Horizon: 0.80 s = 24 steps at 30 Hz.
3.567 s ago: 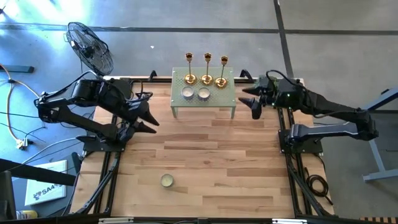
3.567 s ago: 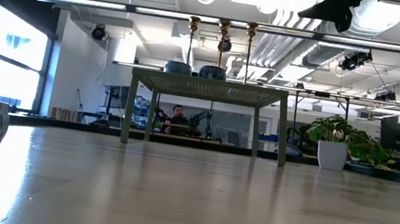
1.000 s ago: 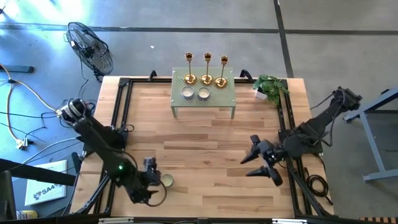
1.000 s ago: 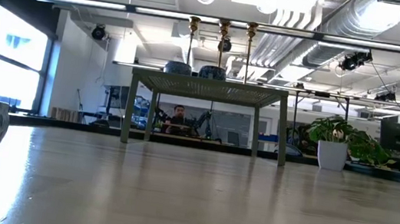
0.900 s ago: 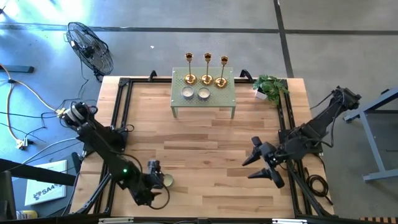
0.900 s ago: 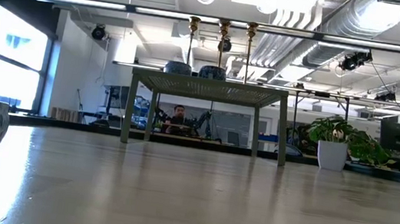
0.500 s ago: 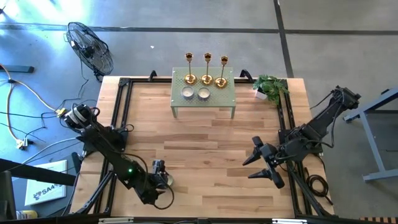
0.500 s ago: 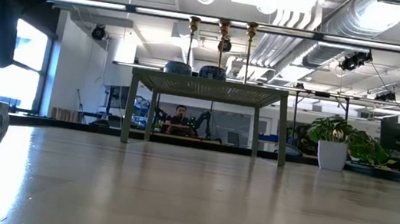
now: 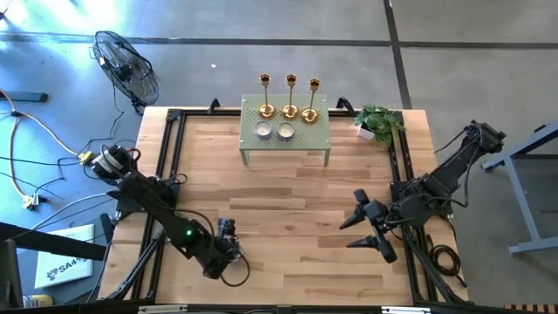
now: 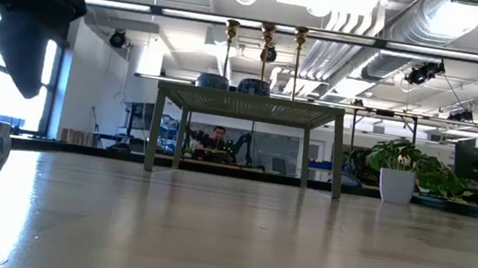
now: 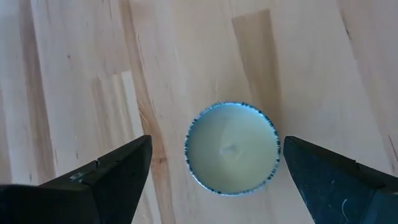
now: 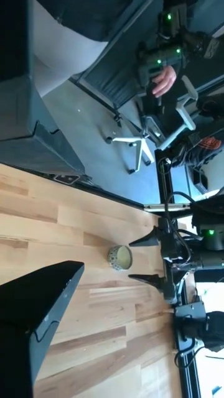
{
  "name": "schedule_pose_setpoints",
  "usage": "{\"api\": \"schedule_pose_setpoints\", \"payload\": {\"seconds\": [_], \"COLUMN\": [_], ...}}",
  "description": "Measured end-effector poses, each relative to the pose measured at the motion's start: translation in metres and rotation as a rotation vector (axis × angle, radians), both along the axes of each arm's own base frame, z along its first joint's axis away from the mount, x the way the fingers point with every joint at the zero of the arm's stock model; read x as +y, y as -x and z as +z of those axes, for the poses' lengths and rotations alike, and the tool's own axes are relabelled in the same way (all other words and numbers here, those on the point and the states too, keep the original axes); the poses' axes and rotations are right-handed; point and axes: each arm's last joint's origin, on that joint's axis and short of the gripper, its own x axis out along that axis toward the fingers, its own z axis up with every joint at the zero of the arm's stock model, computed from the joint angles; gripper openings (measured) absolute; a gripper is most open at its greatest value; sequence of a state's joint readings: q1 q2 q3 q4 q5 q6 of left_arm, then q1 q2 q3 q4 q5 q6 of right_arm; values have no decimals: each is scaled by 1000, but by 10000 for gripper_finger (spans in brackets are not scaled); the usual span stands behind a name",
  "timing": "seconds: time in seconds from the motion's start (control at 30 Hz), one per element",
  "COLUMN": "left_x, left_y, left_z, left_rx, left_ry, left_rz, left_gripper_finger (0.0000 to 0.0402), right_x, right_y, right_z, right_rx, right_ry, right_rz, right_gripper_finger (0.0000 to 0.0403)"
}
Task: Pick & Place candle stick holders
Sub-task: Put the blue scented candle on the shelf
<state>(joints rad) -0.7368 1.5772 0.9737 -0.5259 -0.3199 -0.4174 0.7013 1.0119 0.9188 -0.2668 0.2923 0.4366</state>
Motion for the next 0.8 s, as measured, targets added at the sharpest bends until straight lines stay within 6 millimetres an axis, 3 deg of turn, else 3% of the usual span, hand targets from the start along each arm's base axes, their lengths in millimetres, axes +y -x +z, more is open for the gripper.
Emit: {"api": "schedule_pose_setpoints", "payload": {"seconds": [0.5, 0.8], "left_x": [1, -2], "left_y": [-1, -4], "left_z": [-1, -11], "left_rx": [66, 94], "left_ry": [62, 55], "left_rz": [-59, -61], "left_gripper_finger": [354, 354], "right_x": [-1, -1], "right_y": [0, 0], "right_z": [0, 0], "right_rx": [-3, -5], "right_ry": [-1, 2], "right_rz": [-22, -32], "right_gripper_finger": [232, 232]}}
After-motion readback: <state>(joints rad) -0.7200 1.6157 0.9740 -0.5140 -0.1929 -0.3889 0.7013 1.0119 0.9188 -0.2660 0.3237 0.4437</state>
